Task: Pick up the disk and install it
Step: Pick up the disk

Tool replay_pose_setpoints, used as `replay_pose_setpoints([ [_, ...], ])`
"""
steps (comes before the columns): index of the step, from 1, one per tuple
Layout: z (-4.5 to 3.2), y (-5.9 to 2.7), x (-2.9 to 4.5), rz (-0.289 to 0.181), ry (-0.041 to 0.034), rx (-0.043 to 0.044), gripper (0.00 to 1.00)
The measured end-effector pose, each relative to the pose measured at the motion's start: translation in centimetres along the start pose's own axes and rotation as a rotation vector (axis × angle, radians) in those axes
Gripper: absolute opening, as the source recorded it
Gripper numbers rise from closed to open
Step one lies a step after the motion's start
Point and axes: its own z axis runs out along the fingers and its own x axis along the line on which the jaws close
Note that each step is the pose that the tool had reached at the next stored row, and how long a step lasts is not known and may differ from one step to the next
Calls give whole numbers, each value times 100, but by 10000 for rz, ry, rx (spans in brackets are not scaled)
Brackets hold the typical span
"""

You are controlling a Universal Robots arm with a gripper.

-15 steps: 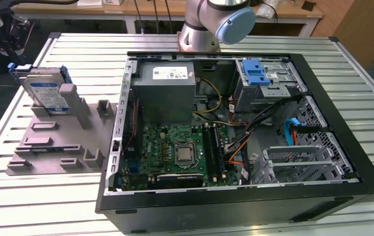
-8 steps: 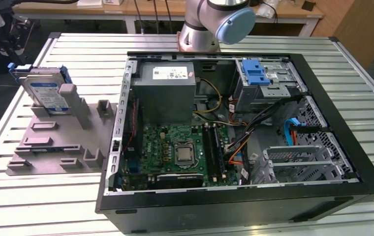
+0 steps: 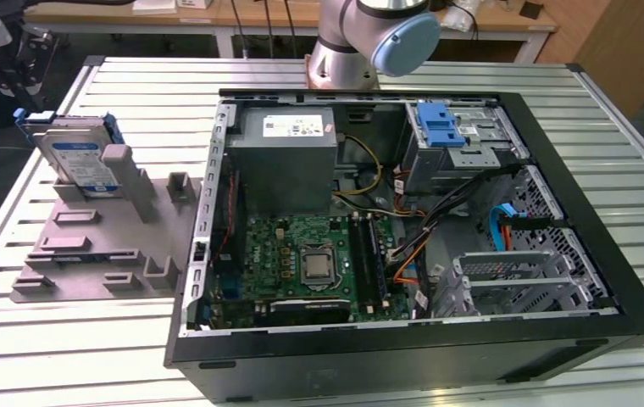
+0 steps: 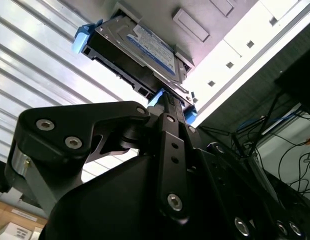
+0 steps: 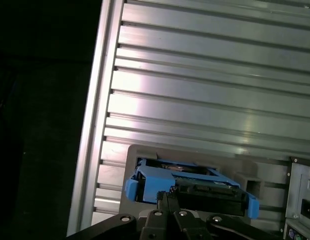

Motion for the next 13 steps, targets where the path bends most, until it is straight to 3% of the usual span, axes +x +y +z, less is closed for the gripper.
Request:
replay_pose_setpoints([
  [13, 0, 0, 0, -497, 22, -8, 11],
])
